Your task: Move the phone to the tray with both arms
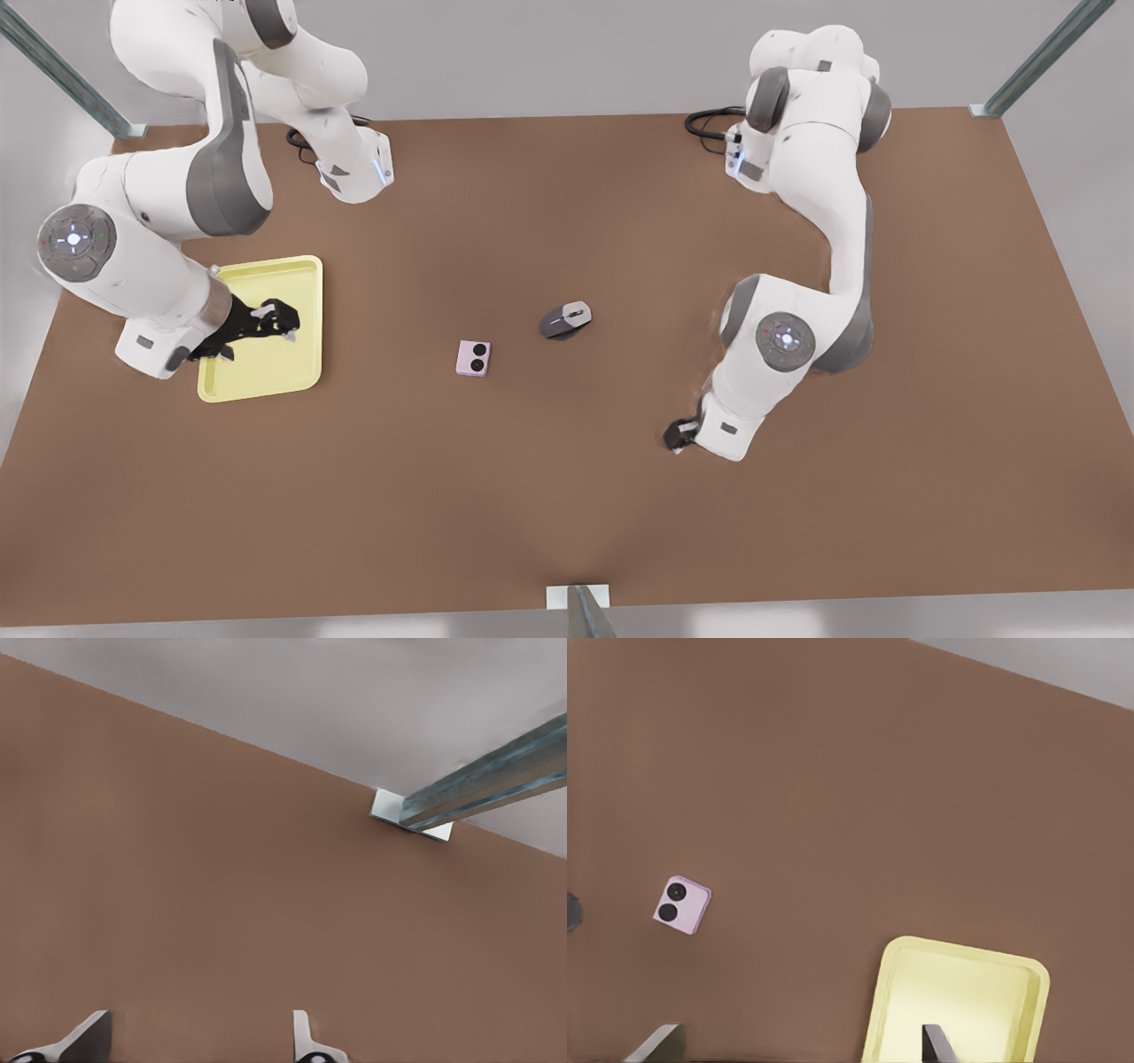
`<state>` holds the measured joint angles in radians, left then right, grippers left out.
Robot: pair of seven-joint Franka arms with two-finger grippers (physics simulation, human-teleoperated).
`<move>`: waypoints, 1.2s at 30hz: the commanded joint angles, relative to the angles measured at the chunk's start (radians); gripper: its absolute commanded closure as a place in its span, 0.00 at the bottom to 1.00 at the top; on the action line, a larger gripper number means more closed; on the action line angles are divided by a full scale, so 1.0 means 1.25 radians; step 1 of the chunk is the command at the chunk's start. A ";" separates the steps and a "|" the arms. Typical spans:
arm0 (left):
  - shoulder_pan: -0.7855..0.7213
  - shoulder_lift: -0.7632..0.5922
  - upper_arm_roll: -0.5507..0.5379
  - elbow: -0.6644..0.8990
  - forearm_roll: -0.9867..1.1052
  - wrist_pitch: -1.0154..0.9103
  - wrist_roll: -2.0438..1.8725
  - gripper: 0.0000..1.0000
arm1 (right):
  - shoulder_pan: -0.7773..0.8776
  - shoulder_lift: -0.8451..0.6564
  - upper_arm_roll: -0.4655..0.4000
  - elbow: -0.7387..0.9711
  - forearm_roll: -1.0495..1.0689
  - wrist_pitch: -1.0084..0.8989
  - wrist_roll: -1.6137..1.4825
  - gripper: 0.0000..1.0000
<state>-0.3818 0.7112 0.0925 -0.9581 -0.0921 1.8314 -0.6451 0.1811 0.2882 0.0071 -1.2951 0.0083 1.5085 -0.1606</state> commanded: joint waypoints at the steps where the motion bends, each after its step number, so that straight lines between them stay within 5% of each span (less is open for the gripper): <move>1: 0.085 -0.156 -0.021 -0.104 0.050 -0.296 0.437 0.00 | 0.057 0.026 0.003 0.002 0.015 0.011 0.229 0.00; 3: 0.207 -0.393 -0.085 -0.270 0.103 -0.285 0.537 0.00 | 0.128 0.057 0.003 -0.024 0.019 0.076 0.305 0.00; 5: 0.218 -0.516 -0.074 -0.383 0.146 -0.269 0.597 0.00 | 0.162 0.068 -0.003 -0.099 0.030 0.122 0.337 0.00; 12: 0.218 -0.494 -0.064 -0.374 0.140 -0.286 0.597 0.00 | 0.167 -0.010 0.031 -0.413 0.044 0.376 0.671 0.00; 23: 0.216 -0.495 -0.068 -0.374 0.140 -0.290 0.588 0.00 | 0.234 0.113 0.057 -0.521 0.042 0.733 0.757 0.00; 36: 0.216 -0.510 -0.065 -0.372 0.142 -0.298 0.586 0.00 | 0.249 0.171 0.051 -0.552 0.033 0.732 0.834 0.00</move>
<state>-0.1127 0.0758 0.0105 -1.4248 0.0839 1.4658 -0.0103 0.4931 0.5011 0.0712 -1.9829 0.0490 2.4015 0.6325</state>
